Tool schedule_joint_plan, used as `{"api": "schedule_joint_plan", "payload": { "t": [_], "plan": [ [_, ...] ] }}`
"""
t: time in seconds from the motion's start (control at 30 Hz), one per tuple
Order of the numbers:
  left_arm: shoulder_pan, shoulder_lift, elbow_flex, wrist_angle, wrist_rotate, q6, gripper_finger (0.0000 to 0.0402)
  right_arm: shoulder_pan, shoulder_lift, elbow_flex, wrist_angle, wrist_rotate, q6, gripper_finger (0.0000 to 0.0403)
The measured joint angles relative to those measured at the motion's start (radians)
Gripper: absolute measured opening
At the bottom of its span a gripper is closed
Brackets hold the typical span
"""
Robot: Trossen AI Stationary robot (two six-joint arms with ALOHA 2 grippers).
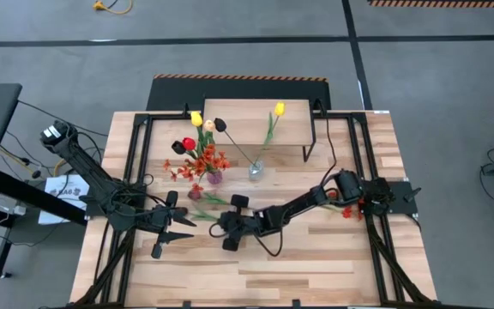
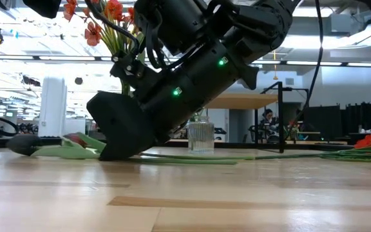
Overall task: Pick and place flowers into a vace then onto a shelf
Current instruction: Put the black tulip into the transparent vase
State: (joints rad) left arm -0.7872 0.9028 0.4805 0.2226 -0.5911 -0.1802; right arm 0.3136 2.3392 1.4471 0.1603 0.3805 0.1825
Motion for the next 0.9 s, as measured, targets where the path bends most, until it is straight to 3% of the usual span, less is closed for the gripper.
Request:
{"api": "schedule_joint_plan", "payload": {
  "t": [0.27, 0.73, 0.9],
  "plan": [
    [0.000, 0.000, 0.000, 0.000, 0.000, 0.000, 0.0119, 0.030, -0.037, -0.003, -0.060, -0.034, -0.032, 0.0001],
    [0.000, 0.000, 0.000, -0.001, 0.001, 0.000, 0.0119, 0.076, -0.253, -0.004, -0.278, -0.056, -0.118, 0.0000],
    [0.000, 0.000, 0.000, -0.001, 0.001, 0.000, 0.0119, 0.094, -0.320, -0.003, -0.357, -0.153, -0.140, 0.0000]
  ]
}}
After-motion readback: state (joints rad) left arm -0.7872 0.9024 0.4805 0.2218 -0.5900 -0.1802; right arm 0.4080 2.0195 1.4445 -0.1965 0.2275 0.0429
